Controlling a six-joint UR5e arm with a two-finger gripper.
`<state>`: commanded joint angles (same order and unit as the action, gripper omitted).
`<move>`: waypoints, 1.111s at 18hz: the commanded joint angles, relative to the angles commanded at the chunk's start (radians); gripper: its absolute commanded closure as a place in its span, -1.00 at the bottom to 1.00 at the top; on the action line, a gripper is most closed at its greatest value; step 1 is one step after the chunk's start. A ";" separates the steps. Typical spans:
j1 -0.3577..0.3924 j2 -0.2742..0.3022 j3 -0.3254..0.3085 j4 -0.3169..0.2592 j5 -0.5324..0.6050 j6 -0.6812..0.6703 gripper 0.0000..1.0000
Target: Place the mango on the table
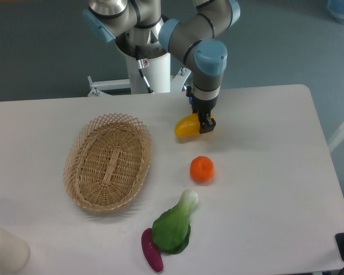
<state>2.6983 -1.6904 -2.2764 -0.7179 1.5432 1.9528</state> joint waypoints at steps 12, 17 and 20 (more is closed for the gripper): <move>0.009 0.000 0.031 -0.003 -0.015 0.000 -1.00; 0.000 0.006 0.208 -0.184 0.000 -0.005 -1.00; -0.012 -0.032 0.314 -0.227 -0.002 -0.041 -1.00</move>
<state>2.6861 -1.7225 -1.9622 -0.9449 1.5417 1.9115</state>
